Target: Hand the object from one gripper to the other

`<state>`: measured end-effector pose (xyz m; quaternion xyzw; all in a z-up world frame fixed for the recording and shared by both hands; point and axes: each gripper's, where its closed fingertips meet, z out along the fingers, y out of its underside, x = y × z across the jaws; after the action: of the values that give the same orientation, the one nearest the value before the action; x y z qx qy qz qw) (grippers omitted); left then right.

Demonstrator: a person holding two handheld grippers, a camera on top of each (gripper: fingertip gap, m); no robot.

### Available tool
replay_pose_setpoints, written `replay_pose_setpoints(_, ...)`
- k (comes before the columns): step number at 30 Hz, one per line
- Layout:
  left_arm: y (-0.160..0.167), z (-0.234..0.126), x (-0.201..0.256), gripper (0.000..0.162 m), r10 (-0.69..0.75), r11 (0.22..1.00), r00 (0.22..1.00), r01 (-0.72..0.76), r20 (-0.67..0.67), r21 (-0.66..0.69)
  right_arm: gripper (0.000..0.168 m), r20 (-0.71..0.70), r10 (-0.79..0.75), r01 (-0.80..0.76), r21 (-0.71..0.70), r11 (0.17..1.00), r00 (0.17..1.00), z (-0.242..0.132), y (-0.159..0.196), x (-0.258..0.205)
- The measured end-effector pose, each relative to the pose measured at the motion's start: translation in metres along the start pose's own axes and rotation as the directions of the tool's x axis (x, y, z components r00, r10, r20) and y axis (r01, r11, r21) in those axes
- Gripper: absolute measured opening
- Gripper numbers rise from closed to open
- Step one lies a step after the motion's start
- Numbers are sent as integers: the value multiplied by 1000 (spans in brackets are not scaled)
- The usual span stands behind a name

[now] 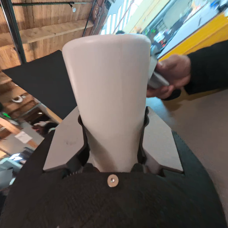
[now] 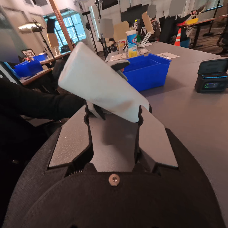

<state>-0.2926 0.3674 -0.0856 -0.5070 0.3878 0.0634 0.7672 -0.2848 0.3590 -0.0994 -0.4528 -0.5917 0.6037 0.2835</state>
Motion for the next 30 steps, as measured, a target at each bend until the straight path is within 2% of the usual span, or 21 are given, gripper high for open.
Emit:
replay_pose_setpoints(2, 6, 1, -2, 99, 162, 986, 985, -160, 54, -56, 81, 17, 8, -9, 34, 999, 1000, -5, -7, -3)
replay_pose_setpoints(4, 11, 1, -8, 99, 337, 939, 934, -324, 116, -116, 82, 75, 54, -61, 88, 994, 996, -13, -17, -8)
replay_pose_setpoints(7, 15, 1, -10, 99, 499, 863, 855, -476, 141, -169, 87, 226, 159, -195, 147, 970, 961, -21, -29, -19)
replay_pose_setpoints(10, 23, 5, -3, 100, 545, 831, 832, -518, 108, -202, 82, 298, 162, -206, 123, 971, 941, -18, -27, -31)
replay_pose_setpoints(14, 24, 8, -3, 100, 570, 813, 813, -539, 118, -221, 77, 225, 9, -37, 118, 992, 974, -5, -23, -39)
replay_pose_setpoints(16, 24, 8, -5, 99, 575, 810, 808, -541, 130, -226, 79, 219, -28, -1, 131, 991, 975, -4, -24, -43)
replay_pose_setpoints(19, 25, 7, -8, 99, 608, 786, 781, -568, 141, -246, 69, 271, -10, -21, 110, 994, 962, -7, -21, -49)
replay_pose_setpoints(21, 25, 8, -8, 99, 652, 751, 745, -607, 141, -259, 52, 320, 2, -36, 100, 994, 947, -9, -20, -55)
replay_pose_setpoints(22, 24, 9, -6, 99, 682, 724, 718, -638, 139, -261, 52, 320, 17, -49, 93, 994, 947, -9, -20, -54)
replay_pose_setpoints(26, 21, 12, -1, 99, 772, 631, 621, -724, 136, -280, 71, 230, 135, -155, 69, 985, 964, -10, -18, -28)
replay_pose_setpoints(30, 34, 15, -5, 99, 851, 516, 516, -784, 100, -345, 97, 219, 326, -338, 19, 941, 920, -12, -7, -11)
